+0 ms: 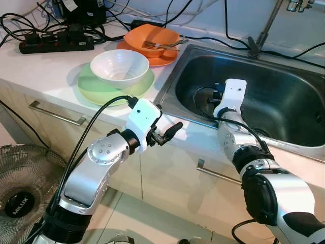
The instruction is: Kitchen organization
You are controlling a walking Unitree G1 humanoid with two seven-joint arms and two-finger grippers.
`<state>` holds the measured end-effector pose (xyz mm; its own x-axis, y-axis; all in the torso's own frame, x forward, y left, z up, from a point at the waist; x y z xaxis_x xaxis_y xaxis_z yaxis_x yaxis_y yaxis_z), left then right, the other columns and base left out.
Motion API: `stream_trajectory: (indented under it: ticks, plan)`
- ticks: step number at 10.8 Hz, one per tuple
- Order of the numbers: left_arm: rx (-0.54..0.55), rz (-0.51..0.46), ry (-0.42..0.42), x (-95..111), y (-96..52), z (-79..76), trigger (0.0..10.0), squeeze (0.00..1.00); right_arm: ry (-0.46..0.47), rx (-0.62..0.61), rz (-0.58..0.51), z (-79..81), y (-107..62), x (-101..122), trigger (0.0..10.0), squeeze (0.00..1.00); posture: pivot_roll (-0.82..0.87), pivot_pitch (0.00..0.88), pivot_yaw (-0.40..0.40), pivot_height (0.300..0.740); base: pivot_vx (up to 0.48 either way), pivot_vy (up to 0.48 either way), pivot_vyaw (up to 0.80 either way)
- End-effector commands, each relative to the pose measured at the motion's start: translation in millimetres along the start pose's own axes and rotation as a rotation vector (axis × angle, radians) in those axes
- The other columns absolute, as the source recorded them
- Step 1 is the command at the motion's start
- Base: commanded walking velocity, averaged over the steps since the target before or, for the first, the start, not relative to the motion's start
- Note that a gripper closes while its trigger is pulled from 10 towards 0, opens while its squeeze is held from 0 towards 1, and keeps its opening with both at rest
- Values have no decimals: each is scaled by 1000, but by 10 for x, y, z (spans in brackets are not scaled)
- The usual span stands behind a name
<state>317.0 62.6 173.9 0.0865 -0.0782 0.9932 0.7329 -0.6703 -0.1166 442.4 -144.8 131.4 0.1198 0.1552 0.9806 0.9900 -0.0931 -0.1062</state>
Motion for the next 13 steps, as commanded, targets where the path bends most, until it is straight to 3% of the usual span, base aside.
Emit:
stream_trajectory:
  ticks: [1,4,5,7,10,12,13]
  plan:
    - [-2,-6,8,37,6,-13,10000,0,1,21,60,61,-28,-147,10000,0,87,77,-45,740,0,0,0]
    - [22,-48,12,105,56,17,10000,0,8,-3,-122,-13,58,386,10000,0,57,74,-50,740,0,0,0]
    - [63,-80,19,156,81,75,10000,0,-6,-5,-254,-16,53,726,10000,0,42,73,-53,740,0,0,0]
    - [112,-118,25,210,99,159,10000,0,-45,9,-439,25,-65,1095,10000,0,19,71,-62,740,0,0,0]
    - [175,-147,36,231,81,263,10000,0,-57,-23,-514,-75,-269,1103,10000,0,-9,74,-68,740,0,0,0]
    - [211,-168,32,236,47,338,10000,0,-49,-72,-505,-230,-606,899,10000,0,-33,79,-60,740,0,0,0]
    - [216,-175,34,243,44,351,10000,0,-48,-48,-488,-174,-713,824,10000,0,-35,78,-59,740,0,0,0]
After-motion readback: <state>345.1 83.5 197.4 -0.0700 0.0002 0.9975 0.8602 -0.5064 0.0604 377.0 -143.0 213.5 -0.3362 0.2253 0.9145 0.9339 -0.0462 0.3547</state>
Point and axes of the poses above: a point about 5 cm out from each wrist's last joint towards the gripper, its own y axis pointing out of the wrist towards the gripper, its own x axis along the axis of the wrist's last joint, z = x × y, the point moved 5 cm from there along y, pointing out of the wrist towards the gripper, and after that the axes turned 13 degrees about -y, right-handed, at the moved point
